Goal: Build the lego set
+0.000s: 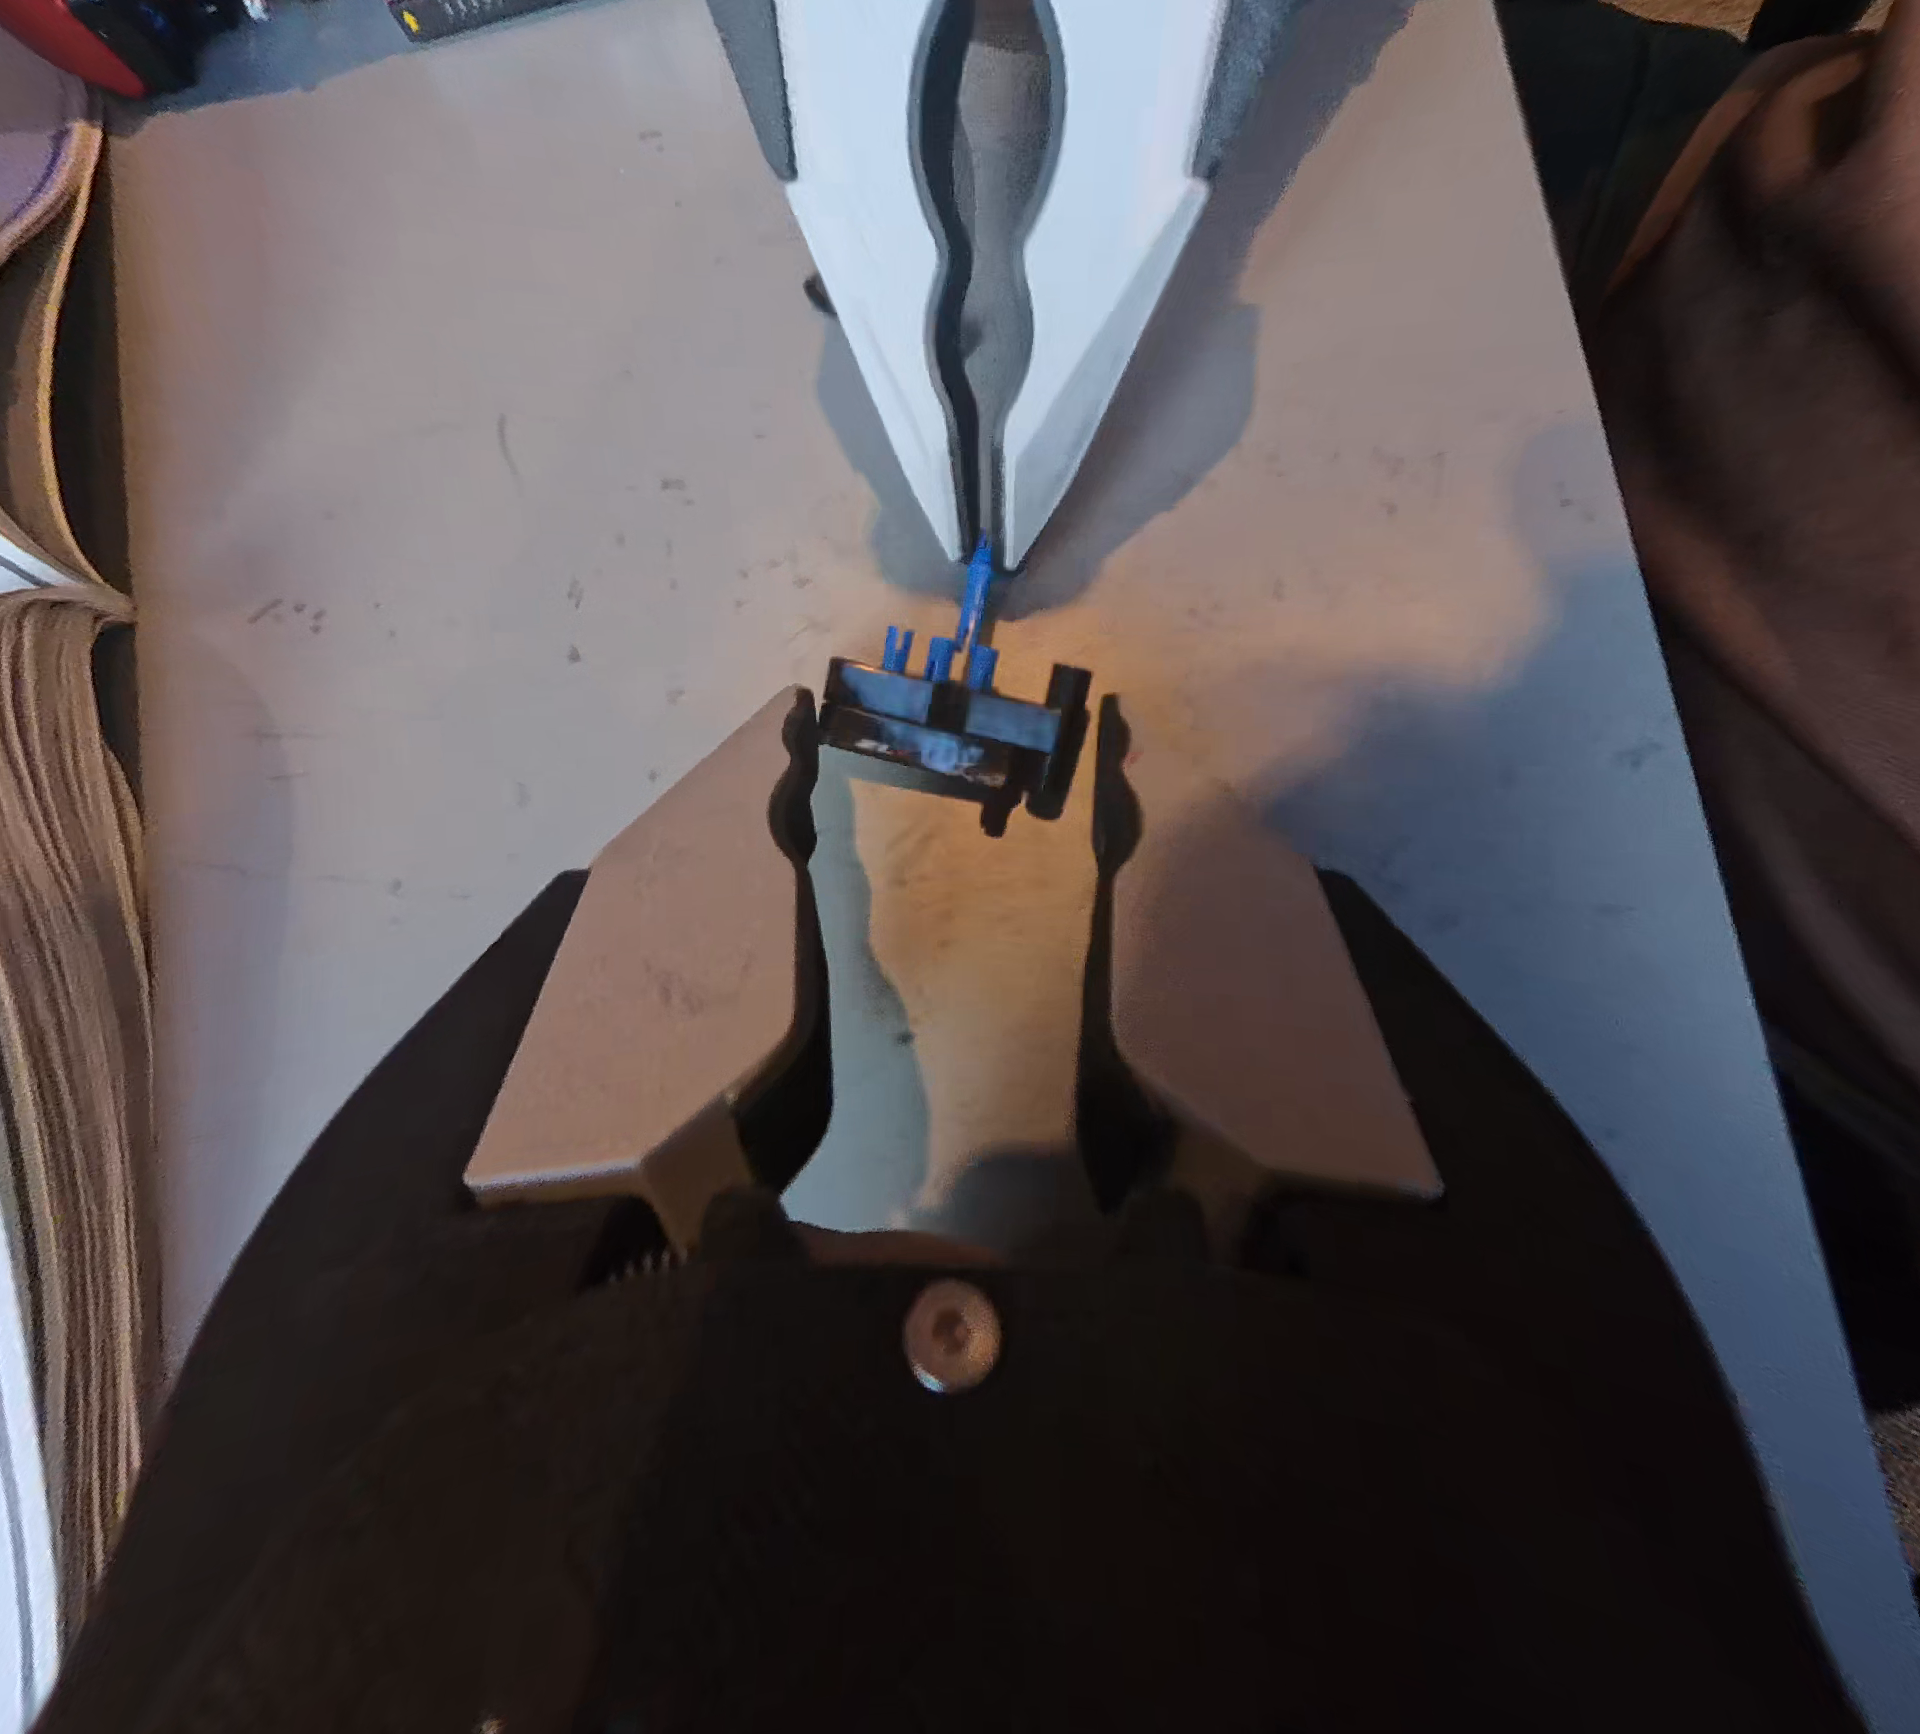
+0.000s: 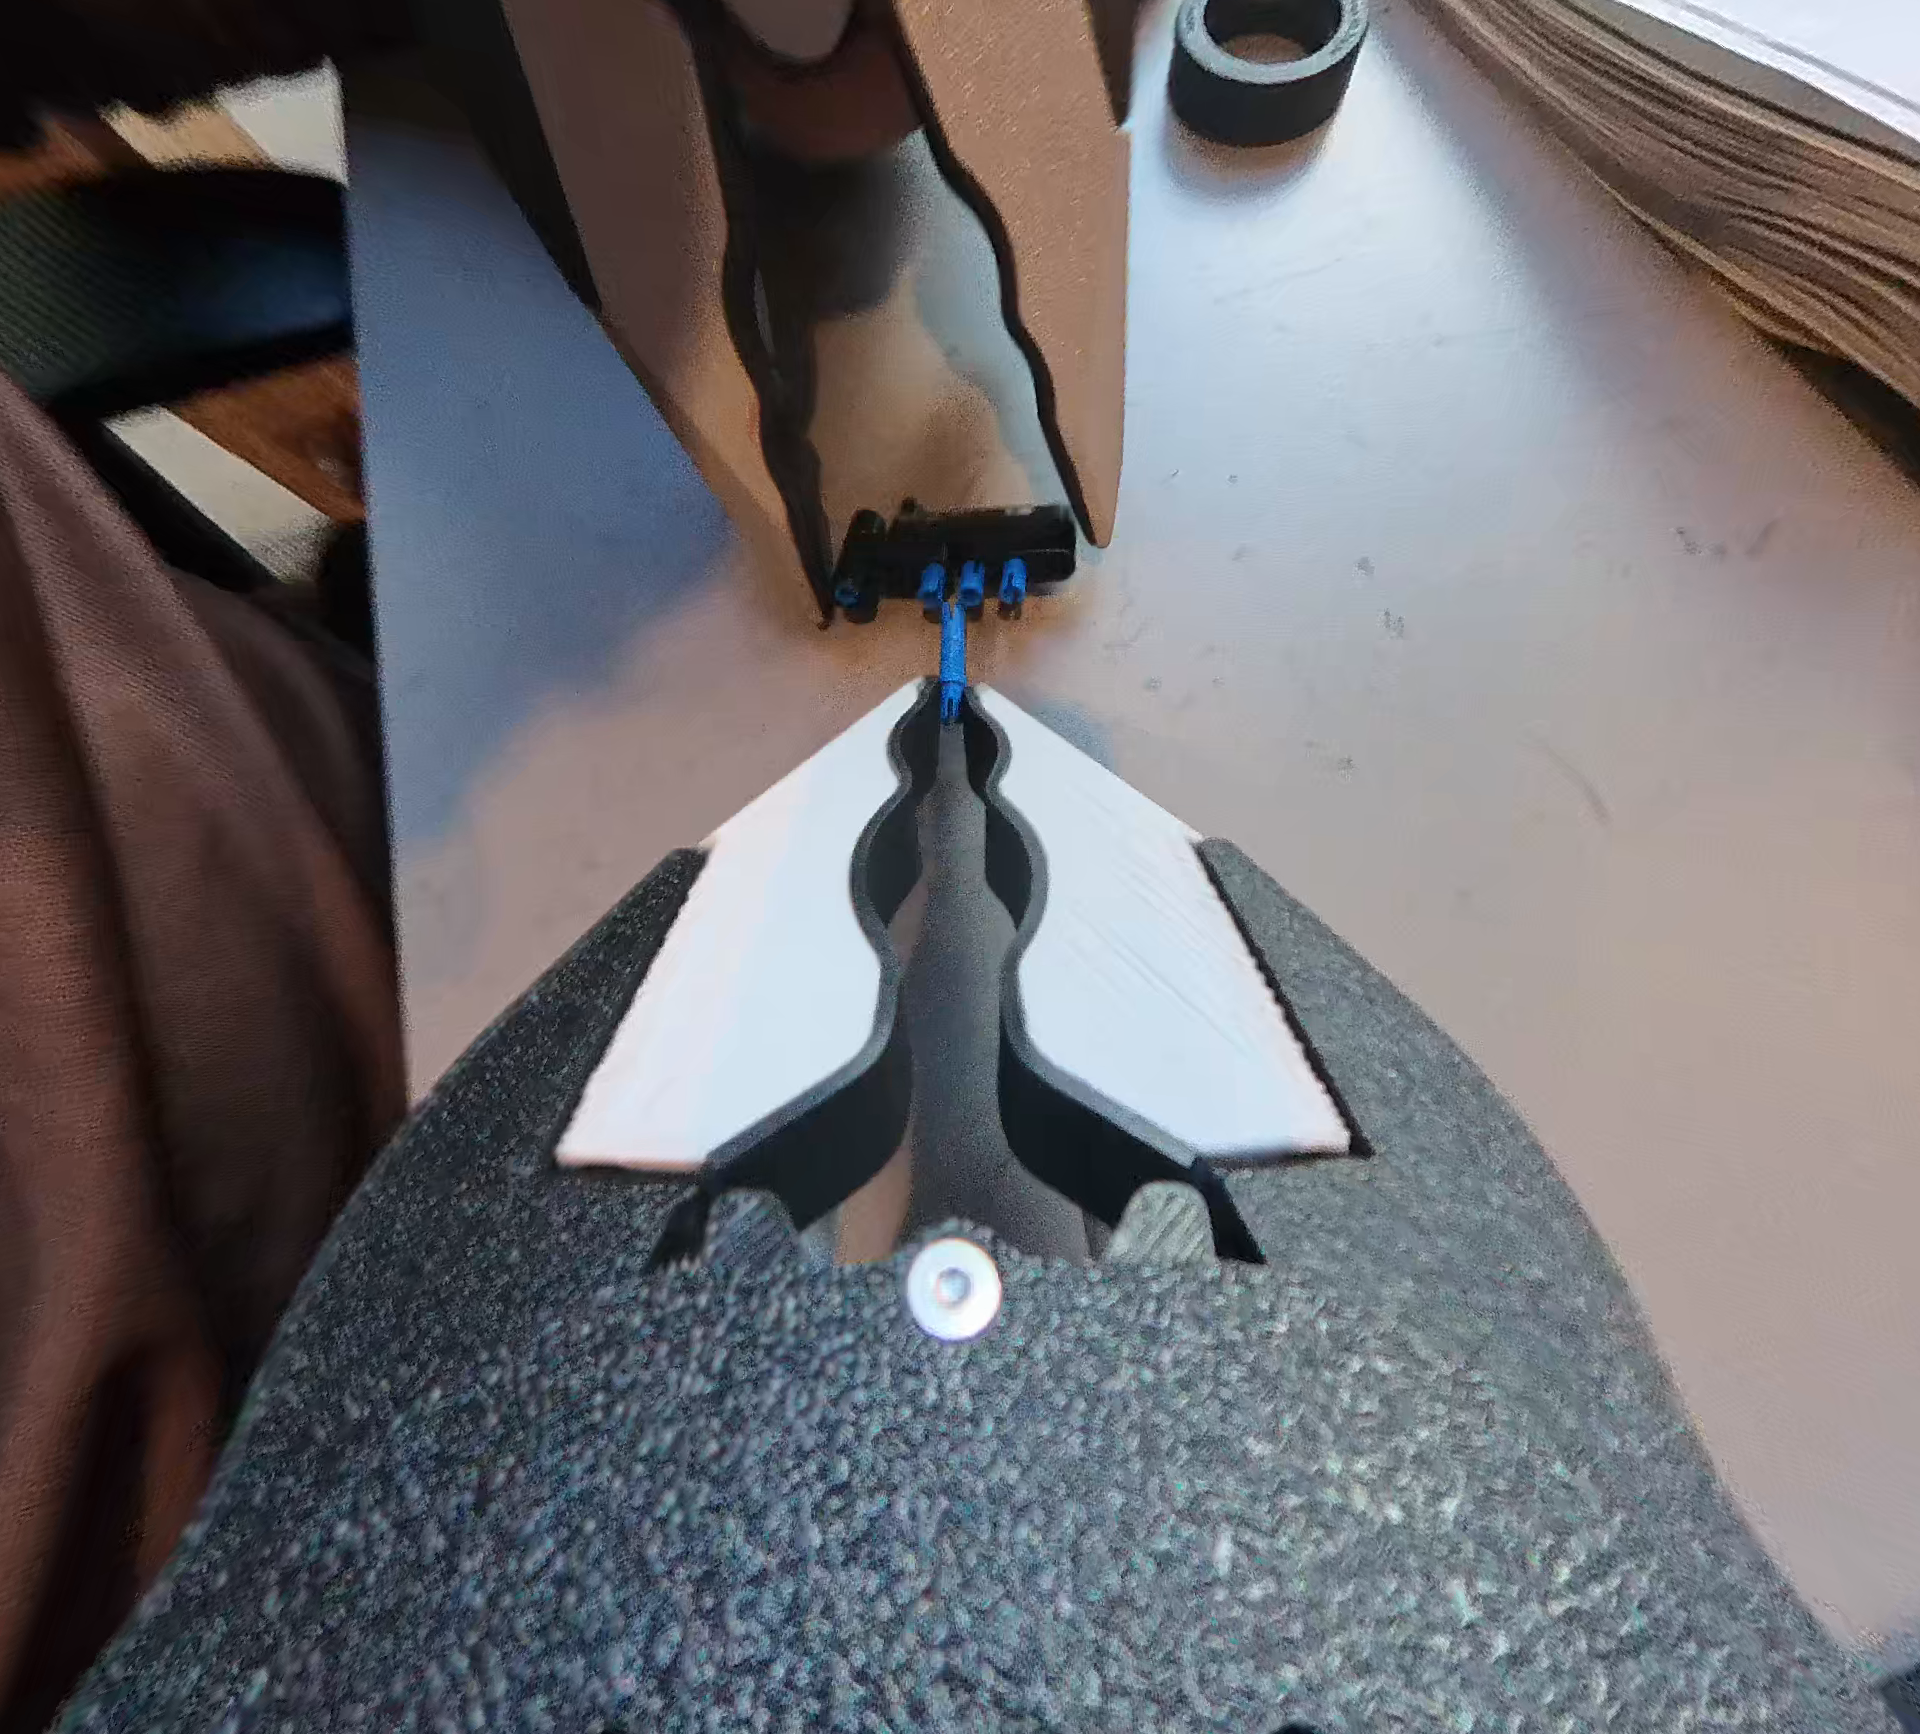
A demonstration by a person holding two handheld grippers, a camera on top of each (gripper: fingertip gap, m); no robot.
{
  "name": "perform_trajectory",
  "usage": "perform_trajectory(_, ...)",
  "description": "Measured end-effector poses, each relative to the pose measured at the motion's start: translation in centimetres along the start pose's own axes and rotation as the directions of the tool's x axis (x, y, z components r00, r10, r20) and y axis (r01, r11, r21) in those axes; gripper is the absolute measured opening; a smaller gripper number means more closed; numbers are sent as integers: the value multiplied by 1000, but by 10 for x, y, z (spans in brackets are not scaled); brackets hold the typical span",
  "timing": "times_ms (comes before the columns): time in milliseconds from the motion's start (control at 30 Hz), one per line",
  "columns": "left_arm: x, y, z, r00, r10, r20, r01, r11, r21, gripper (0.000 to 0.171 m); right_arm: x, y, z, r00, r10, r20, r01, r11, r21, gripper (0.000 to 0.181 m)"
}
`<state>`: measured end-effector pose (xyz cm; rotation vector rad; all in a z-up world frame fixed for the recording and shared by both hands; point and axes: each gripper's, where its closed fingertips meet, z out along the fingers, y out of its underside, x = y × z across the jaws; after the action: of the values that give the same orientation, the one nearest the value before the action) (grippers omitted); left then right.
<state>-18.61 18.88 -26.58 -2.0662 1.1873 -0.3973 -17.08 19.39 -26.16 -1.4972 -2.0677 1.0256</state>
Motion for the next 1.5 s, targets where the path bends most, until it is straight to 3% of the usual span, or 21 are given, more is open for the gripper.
perform_trajectory(167,-3,-8,-7,998,44,46,-45,999,22,51,-4,-6,-14,990,124,64,-126,991,37,4)
perform_trajectory(433,2,-27,-1,942,278,187,-291,956,48,9,-7,-16,-14,979,178,95,-184,981,60,4)
perform_trajectory(667,0,-34,-3,922,307,236,-330,942,62,1,-5,-19,-20,973,212,95,-222,969,109,4)
perform_trajectory(833,7,-45,-10,996,70,49,-79,975,208,1,-9,-27,-28,999,-6,-49,15,983,184,7)
perform_trajectory(1000,14,-43,-10,999,40,-26,-34,978,207,1,-11,-25,-25,962,-209,-175,228,969,95,12)
perform_trajectory(1200,25,-37,-5,994,29,-110,-9,985,175,0,-22,-18,-19,867,-451,-212,457,889,-23,6)
perform_trajectory(1367,33,-33,-5,983,-6,-183,36,986,161,0,-29,-17,-16,809,-543,-225,548,835,-44,6)
perform_trajectory(1500,30,-31,-8,983,-12,-185,41,987,155,1,-28,-17,-15,879,-428,-208,439,899,6,6)
